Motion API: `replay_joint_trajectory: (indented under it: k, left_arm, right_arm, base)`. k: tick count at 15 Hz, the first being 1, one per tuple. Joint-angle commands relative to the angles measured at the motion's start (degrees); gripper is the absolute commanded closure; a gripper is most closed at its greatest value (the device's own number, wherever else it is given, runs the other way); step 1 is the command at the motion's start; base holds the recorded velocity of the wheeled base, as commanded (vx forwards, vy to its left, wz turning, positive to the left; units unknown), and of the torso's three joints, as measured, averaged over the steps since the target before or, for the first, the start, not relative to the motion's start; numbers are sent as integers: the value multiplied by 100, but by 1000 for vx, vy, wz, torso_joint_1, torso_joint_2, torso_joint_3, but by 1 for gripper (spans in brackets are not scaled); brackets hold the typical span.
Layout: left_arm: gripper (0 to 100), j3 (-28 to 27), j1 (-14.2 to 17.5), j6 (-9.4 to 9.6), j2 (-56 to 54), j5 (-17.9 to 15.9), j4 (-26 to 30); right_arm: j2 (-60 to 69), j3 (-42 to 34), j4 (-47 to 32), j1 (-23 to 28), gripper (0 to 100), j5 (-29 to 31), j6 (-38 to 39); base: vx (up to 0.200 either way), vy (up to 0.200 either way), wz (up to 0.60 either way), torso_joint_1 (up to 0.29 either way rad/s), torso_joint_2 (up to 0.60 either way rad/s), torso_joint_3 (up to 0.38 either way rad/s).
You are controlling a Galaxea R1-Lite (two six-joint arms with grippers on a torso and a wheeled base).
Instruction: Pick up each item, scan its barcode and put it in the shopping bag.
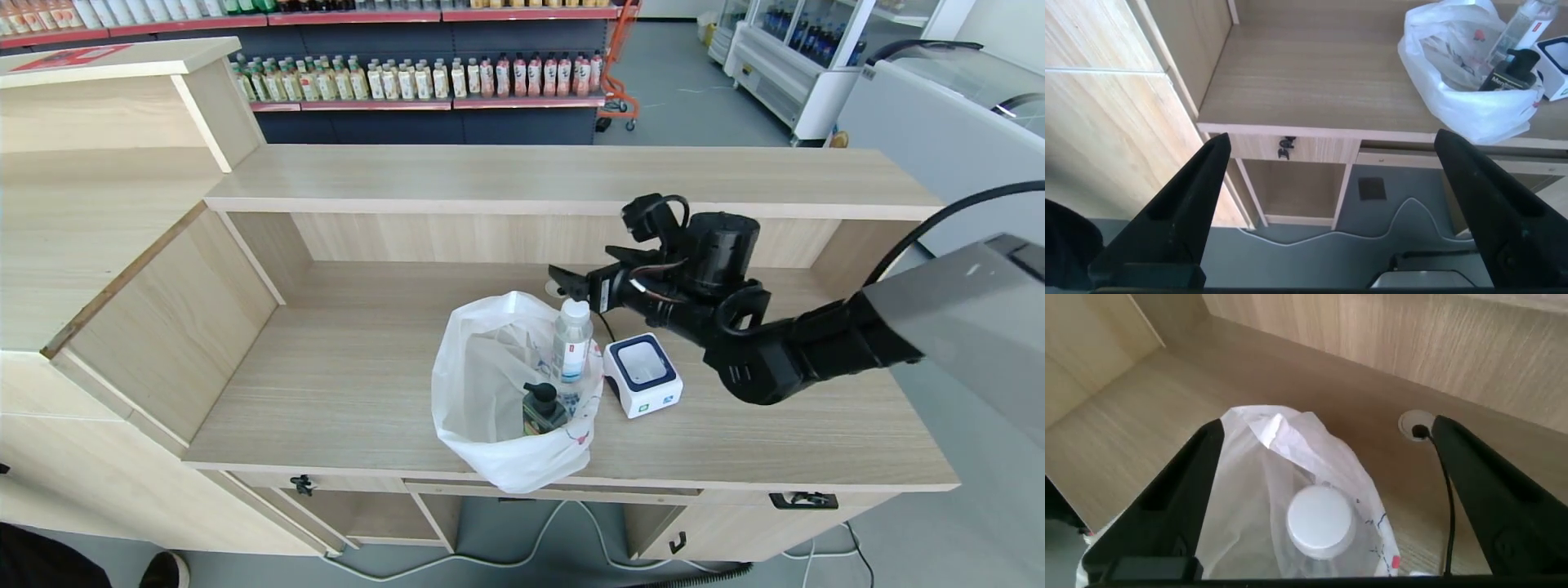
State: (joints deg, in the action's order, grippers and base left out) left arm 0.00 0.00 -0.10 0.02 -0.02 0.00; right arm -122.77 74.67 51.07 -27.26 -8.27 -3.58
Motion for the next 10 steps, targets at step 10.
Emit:
replay_joint_trajectory:
  k: [10]
  left_arm:
    - [0,0,0,-8,-2,2,0]
  right_arm:
    - [6230,-5428,-2004,906,0,3208,33]
  base:
    - [0,0,0,0,0,0]
